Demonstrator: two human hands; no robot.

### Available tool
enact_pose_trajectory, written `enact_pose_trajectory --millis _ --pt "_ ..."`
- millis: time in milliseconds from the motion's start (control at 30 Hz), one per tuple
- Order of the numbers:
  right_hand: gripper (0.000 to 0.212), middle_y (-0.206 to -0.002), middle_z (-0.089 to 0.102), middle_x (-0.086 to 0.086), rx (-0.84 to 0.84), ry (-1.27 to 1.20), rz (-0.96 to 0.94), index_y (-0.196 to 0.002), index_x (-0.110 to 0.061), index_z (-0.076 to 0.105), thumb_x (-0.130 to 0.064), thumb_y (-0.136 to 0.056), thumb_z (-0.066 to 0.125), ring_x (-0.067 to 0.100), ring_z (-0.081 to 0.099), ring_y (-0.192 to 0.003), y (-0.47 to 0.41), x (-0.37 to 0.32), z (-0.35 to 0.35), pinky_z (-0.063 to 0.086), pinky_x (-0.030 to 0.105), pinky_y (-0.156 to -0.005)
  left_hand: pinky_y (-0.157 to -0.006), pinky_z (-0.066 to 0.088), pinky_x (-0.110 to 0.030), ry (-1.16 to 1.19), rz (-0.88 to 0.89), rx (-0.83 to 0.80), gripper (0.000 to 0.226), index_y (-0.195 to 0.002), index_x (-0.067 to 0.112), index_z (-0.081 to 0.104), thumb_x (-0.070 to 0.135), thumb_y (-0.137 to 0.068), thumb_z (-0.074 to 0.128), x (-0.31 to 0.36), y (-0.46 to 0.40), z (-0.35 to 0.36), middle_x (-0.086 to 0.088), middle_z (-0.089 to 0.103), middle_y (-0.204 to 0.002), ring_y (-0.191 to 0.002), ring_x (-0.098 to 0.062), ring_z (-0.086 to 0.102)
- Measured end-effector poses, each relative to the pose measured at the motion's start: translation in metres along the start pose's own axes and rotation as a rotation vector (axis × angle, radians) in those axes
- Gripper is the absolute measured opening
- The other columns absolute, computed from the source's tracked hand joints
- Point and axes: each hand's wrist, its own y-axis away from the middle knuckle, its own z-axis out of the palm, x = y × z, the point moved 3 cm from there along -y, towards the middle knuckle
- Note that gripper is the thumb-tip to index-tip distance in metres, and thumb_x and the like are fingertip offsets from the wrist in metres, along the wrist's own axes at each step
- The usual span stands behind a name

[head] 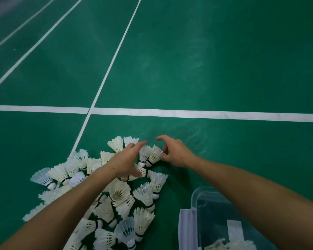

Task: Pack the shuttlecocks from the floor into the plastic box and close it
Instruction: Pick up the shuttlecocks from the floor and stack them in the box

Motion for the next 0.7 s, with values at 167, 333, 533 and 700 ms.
enact_pose_trajectory --millis 167,333,533,700 --pt "0.076 -0.112 0.07 0.003 -0.011 -0.018 -0.036 -0.154 -0.028 0.042 -0.015 -0.09 0.082 0.017 0.066 -0.102 0.002 0.004 -0.006 0.059 0.039 -0.096 -0.105 0.049 -0.036 0.068 -0.026 -0.053 0.099 -0.153 0.016 0.039 0.031 -0.073 0.095 0.0 -0.011 -0.005 -0.008 0.048 -0.15 -0.131 -0.028 0.052" --pt "0.076 -0.108 0.069 -0.001 -0.027 -0.021 -0.076 -0.155 -0.027 0.041 -0.015 -0.091 0.081 0.015 0.065 -0.102 0.01 0.008 -0.01 0.058 0.036 -0.097 -0.084 0.056 -0.039 0.123 -0.031 0.041 0.059 -0.123 0.014 0.059 0.026 -0.075 0.091 0.003 -0.003 0.003 -0.003 0.06 -0.119 -0.101 -0.025 0.06" --pt "0.073 -0.1 0.068 -0.005 0.005 -0.017 -0.115 -0.153 -0.025 0.045 -0.015 -0.09 0.081 0.014 0.066 -0.096 0.029 0.006 -0.027 0.057 0.031 -0.09 -0.08 0.049 -0.028 0.224 -0.034 0.204 0.045 -0.109 0.017 0.069 0.022 -0.074 0.095 0.01 0.017 0.018 0.003 0.063 -0.112 -0.102 -0.019 0.062" --pt "0.068 -0.095 0.073 -0.001 0.093 -0.03 -0.14 -0.147 -0.023 0.051 -0.011 -0.087 0.081 0.018 0.069 -0.088 0.076 -0.002 -0.08 0.058 0.042 -0.09 -0.075 0.045 -0.017 0.399 -0.043 0.349 0.039 -0.106 0.019 0.071 0.025 -0.075 0.093 0.033 0.041 0.0 0.006 0.066 -0.105 -0.094 -0.012 0.061"
